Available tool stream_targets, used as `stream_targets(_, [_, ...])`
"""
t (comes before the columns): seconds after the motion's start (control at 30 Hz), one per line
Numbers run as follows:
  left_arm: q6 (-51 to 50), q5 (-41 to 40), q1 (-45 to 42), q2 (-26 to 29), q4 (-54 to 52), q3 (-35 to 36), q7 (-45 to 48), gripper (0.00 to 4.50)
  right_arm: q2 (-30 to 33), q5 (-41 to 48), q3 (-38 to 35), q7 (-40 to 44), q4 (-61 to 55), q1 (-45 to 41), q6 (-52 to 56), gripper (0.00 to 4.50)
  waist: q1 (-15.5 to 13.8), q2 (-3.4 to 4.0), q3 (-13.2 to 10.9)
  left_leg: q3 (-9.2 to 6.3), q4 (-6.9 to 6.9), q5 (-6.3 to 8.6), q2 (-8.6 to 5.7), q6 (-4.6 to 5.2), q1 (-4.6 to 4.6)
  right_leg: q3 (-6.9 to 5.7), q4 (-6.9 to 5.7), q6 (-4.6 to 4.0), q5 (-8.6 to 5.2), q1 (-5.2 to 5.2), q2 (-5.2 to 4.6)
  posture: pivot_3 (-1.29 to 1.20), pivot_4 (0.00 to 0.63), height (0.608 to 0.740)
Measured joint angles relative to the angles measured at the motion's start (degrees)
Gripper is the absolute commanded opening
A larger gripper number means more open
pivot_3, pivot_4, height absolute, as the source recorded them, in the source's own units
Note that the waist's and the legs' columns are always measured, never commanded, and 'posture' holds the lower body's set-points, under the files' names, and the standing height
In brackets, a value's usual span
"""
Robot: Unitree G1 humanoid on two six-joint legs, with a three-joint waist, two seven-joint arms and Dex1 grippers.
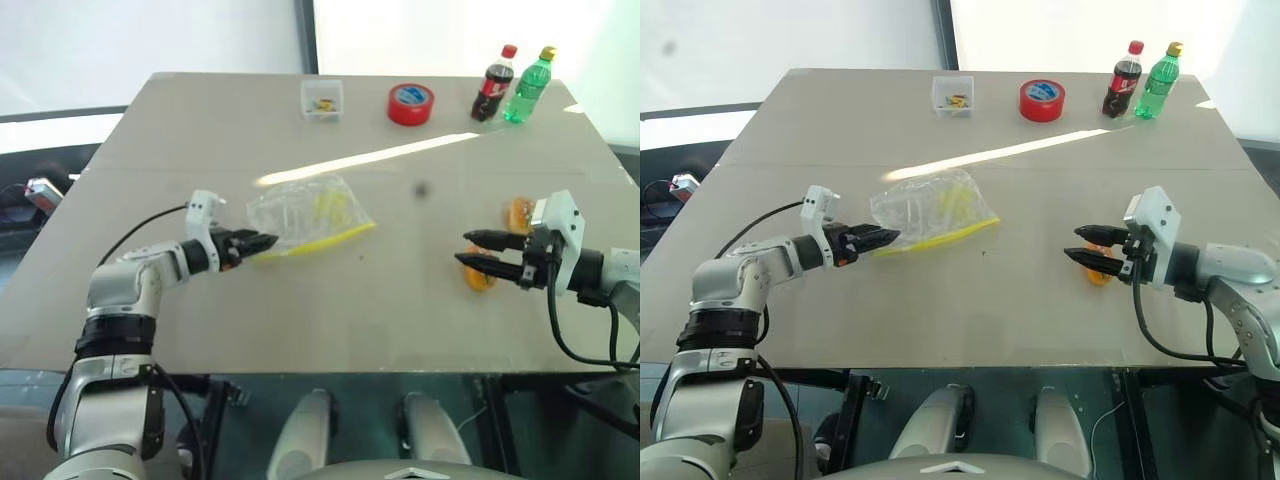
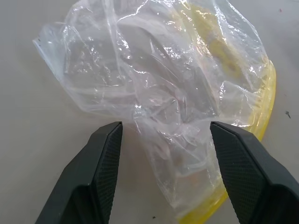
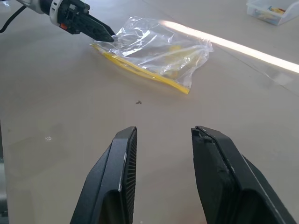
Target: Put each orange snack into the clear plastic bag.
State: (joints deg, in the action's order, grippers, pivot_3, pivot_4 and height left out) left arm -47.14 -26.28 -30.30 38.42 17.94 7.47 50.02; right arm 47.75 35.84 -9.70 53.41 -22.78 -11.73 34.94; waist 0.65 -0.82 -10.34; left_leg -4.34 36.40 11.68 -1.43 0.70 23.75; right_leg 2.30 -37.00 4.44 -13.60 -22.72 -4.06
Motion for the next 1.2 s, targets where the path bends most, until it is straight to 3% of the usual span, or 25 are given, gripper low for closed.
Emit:
stream_targets(0.1, [-0.56, 0.68, -0.18, 0.34, -0.95, -1.55, 0.75, 3.19, -0.16, -0.13, 0.00, -0.03, 0.01, -0.02, -0.19, 1.88, -0.06, 0.10, 0.08, 0.00, 0.00, 0.00, -0.01, 0.00, -0.01, 0.00, 0.00, 0.00, 0.00, 0.02, -0.01, 0.00, 0.150, 0.740])
stream_targets(0.2, [-1.72, 1.06, -0.95, 0.24, -0.80, -2.46, 1.12, 2.42, -0.75, -0.52, 0.25, -0.04, 0.21, -0.46, -0.36, 2.07, -0.07, 0.14, 0.13, 0.01, 0.00, 0.00, -0.02, 0.00, -0.05, -0.01, 0.00, 0.00, 0.00, 0.06, -0.01, 0.00, 0.150, 0.740])
stream_targets(0.33, [-2.58, 1.32, -1.12, -0.36, -0.59, -3.12, 1.31, 0.59, -1.02, -0.75, 0.45, -0.01, 0.22, -1.08, -0.62, 2.07, -0.06, 0.17, 0.16, 0.01, 0.01, 0.00, -0.03, 0.00, -0.04, -0.01, 0.00, 0.01, -0.01, 0.07, -0.01, 0.00, 0.150, 0.740])
stream_targets(0.4, [-3.12, 1.28, -0.97, -0.64, -0.59, -3.36, 1.54, 0.05, -1.40, -1.11, 0.82, -0.01, 0.34, -1.30, -0.68, 2.07, -0.05, 0.17, 0.16, 0.01, 0.01, 0.00, -0.03, 0.00, -0.04, -0.01, 0.00, 0.01, 0.00, 0.07, 0.00, 0.00, 0.150, 0.740])
stream_targets(0.6, [-5.61, -2.04, 1.22, -2.28, -2.41, -2.46, 3.56, 0.05, -6.18, -5.47, 7.77, -0.91, 3.63, -6.61, -3.27, 2.07, 0.17, 0.11, 0.18, 0.00, 0.03, 0.00, -0.01, 0.00, -0.04, -0.02, -0.01, 0.01, 0.00, 0.06, 0.02, 0.00, 0.150, 0.740])
stream_targets(0.8, [-12.25, -6.80, 3.94, -2.52, -7.50, -3.14, 5.93, 0.05, -11.41, -25.03, 23.61, -3.22, 16.87, -15.25, -17.71, 2.07, 0.45, 0.10, 0.13, 0.02, 0.03, -0.01, -0.09, -0.02, 0.04, -0.02, -0.09, 0.00, 0.00, -0.10, 0.06, 0.00, 0.150, 0.740])
stream_targets(0.97, [-14.06, -8.31, 4.30, -2.50, -8.67, -2.38, 5.20, 0.05, -13.74, -36.68, 32.27, -2.75, 25.93, -19.83, -30.08, 2.07, 0.31, 0.09, 0.12, -0.02, 0.02, -0.02, -0.17, -0.04, 0.05, -0.03, -0.13, 0.00, 0.00, -0.10, 0.04, 0.00, 0.150, 0.740])
stream_targets(1.2, [-14.98, -9.81, 5.97, -2.52, -10.63, -1.18, 3.64, 0.05, -15.05, -42.06, 34.03, -1.07, 32.68, -22.45, -39.08, 2.07, 0.37, 0.08, 0.11, -0.30, 0.02, -0.02, -0.20, -0.04, 0.03, -0.02, -0.13, -0.01, 0.00, -0.10, 0.03, 0.00, 0.150, 0.740])
